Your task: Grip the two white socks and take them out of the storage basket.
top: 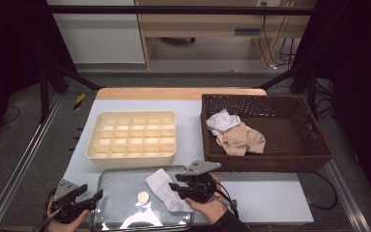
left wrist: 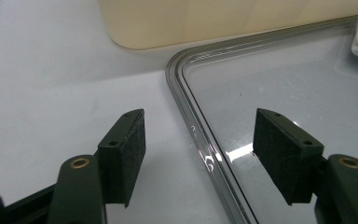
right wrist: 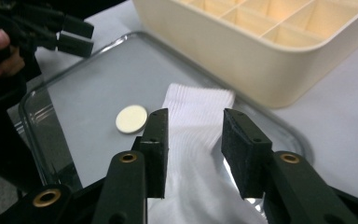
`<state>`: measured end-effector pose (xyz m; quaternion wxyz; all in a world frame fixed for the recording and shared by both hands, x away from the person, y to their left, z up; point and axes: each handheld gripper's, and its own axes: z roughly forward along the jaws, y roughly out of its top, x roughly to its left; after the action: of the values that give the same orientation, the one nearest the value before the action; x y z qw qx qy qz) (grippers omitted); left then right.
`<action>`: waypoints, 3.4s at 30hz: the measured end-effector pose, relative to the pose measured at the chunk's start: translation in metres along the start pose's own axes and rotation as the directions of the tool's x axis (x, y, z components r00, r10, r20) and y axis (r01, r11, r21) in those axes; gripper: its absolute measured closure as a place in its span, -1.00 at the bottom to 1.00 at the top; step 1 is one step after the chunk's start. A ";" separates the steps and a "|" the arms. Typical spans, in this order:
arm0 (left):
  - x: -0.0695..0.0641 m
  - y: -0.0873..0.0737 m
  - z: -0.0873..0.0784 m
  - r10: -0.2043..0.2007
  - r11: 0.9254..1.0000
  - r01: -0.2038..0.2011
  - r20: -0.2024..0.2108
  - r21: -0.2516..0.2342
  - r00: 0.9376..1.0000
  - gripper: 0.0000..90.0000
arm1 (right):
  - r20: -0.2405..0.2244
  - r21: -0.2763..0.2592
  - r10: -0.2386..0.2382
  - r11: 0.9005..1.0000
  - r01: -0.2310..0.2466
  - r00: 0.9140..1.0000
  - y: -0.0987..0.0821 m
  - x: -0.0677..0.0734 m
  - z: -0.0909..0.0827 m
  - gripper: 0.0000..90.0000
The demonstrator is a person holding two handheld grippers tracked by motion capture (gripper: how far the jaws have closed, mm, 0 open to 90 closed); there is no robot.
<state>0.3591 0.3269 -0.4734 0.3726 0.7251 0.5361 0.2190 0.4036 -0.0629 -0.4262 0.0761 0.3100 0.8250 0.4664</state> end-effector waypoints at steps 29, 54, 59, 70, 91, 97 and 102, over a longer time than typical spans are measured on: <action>0.001 0.000 0.000 0.000 1.000 0.000 -0.004 0.004 1.000 -0.25 | 0.213 -0.181 0.057 0.983 -0.018 0.975 0.051 -0.050 -0.071 0.03; 0.001 -0.001 0.000 -0.006 1.000 0.006 -0.006 0.000 1.000 -0.25 | 0.432 -0.202 0.117 0.979 -0.030 0.894 0.107 -0.129 -0.090 -0.33; 0.001 -0.001 0.001 -0.006 1.000 0.006 -0.006 0.002 1.000 -0.25 | 0.461 -0.201 0.144 0.978 -0.055 0.875 0.110 -0.147 -0.086 -0.35; 0.001 -0.001 0.001 -0.004 1.000 0.004 -0.008 0.001 1.000 -0.25 | 0.513 -0.185 0.163 0.980 -0.077 0.843 0.114 -0.174 -0.070 -0.34; 0.001 -0.001 0.001 -0.004 1.000 0.004 -0.004 0.002 1.000 -0.25 | 0.564 -0.100 0.177 0.984 -0.146 0.807 0.097 -0.209 -0.038 -0.17; 0.001 -0.002 0.001 -0.004 1.000 0.004 -0.005 0.001 1.000 -0.25 | 0.573 -0.069 0.169 0.985 -0.158 0.802 0.089 -0.215 -0.030 -0.13; 0.001 -0.002 0.000 -0.002 1.000 0.002 -0.005 0.001 1.000 -0.25 | 0.568 -0.071 0.182 0.983 -0.172 0.803 0.081 -0.219 -0.024 -0.11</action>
<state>0.3588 0.3279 -0.4751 0.3712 0.7241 0.5380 0.2200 0.6034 -0.1772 -0.3830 0.2787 0.5105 0.7278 0.3634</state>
